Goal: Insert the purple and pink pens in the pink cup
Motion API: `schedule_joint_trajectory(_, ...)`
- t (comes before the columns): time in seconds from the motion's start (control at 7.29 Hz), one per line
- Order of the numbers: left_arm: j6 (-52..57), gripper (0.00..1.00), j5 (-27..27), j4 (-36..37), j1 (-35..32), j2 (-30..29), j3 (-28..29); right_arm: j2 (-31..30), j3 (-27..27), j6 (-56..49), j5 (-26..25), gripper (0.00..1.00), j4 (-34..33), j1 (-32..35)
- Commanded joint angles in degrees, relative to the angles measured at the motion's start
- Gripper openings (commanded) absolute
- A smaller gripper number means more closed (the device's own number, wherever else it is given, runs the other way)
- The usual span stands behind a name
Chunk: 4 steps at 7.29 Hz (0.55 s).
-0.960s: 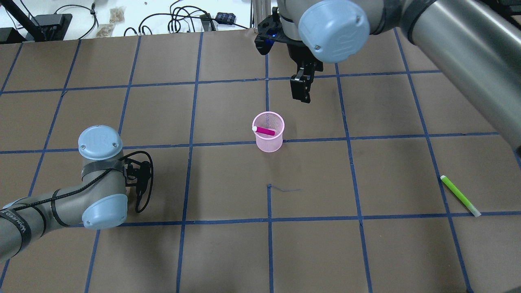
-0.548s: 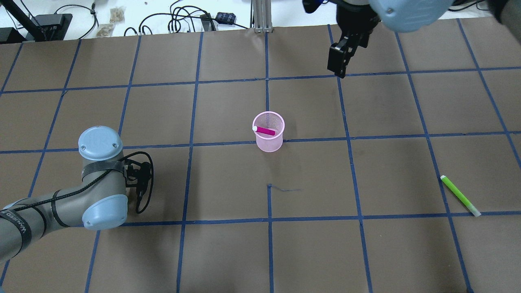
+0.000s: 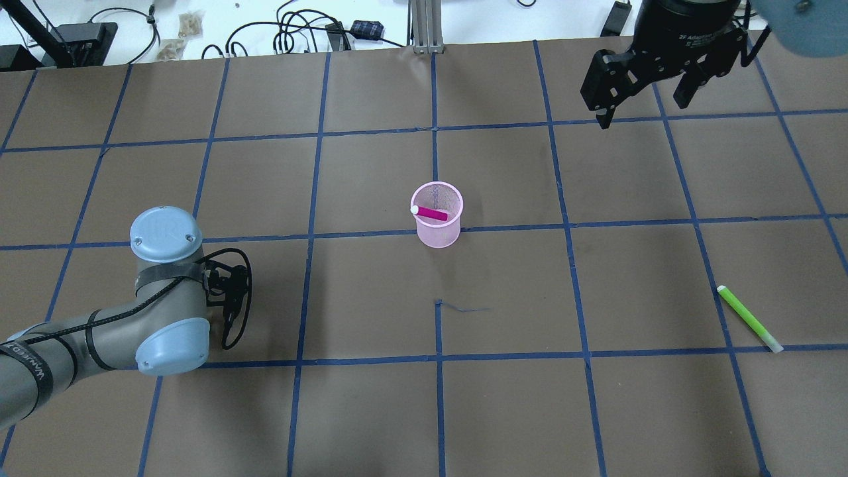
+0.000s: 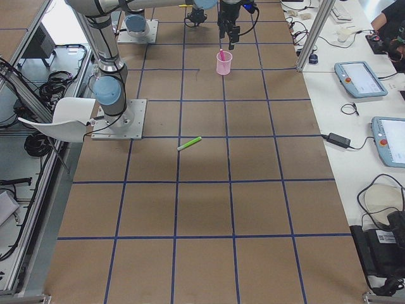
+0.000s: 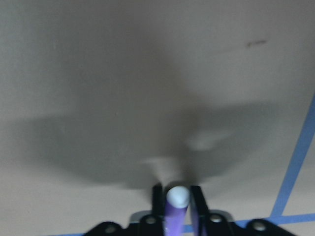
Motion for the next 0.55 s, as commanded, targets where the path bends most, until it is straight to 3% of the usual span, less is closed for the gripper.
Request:
schedule_joint_trajectory(0.0, 1.4, 0.00, 0.1, 0.1, 0.0, 0.4, 0.3, -0.6, 1.9, 9.6, 1.7, 1.00, -9.1, -0.1)
schedule_joint_trajectory(0.41, 4.2, 0.00, -2.2, -2.4, -0.4, 5.7, 5.2, -1.1, 4.3, 9.7, 3.9, 1.00, -10.5, -0.1)
